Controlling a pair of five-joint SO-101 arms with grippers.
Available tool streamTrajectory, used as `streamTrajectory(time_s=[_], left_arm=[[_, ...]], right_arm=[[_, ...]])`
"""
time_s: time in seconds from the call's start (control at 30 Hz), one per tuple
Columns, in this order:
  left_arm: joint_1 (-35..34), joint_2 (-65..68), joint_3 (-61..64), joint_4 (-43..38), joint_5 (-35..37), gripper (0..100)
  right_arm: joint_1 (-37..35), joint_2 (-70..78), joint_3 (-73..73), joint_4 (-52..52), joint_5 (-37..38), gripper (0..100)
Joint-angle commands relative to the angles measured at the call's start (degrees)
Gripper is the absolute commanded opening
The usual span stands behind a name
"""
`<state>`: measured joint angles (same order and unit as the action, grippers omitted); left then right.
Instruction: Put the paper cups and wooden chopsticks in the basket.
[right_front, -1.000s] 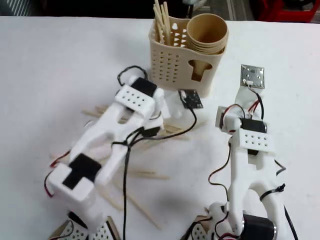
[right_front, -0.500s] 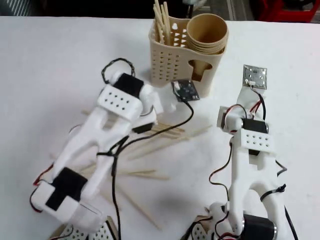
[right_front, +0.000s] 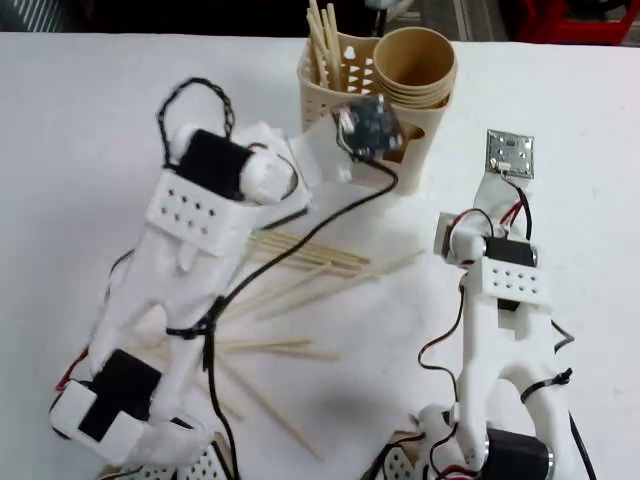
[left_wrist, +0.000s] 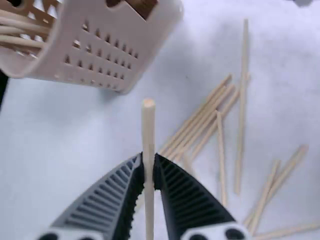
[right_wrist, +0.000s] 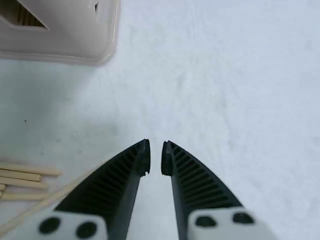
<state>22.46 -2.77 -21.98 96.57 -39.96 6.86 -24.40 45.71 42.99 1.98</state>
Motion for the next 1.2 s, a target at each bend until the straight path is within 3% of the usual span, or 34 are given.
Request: streamTrajectory(time_s=[0.0, 0.17, 0.37, 0.53, 0.7, 0.93, 1.17], left_arm=[[1.9, -2.9, -12.7, -2.6, 3.7, 2], [3.2, -2.8, -18.5, -12.1, 8.3, 2], [3.1, -1.5, -17.4, -33.0, 13.5, 2], [3.1, 3.0, -16.2, -50.5, 14.0, 2], [3.0, 8.7, -16.7, -60.0, 14.2, 2], [2.0, 13.6, -16.2, -62.0, 23.6, 2], [-1.5, 17.5, -16.4, -54.9, 29.6, 4]], right_arm=[[0.7, -0.5, -0.6, -0.7, -0.4, 5.3], [0.6, -0.5, -0.6, -0.7, -0.4, 5.3], [0.4, -0.5, -0.6, -0.7, -0.4, 5.3], [0.4, -0.5, -0.6, -0.7, -0.3, 5.3], [0.4, -0.4, -0.6, -0.7, -0.3, 5.3], [0.3, -0.5, -0.6, -0.7, -0.1, 5.3], [0.3, -0.4, -0.6, -1.5, -0.1, 5.3]])
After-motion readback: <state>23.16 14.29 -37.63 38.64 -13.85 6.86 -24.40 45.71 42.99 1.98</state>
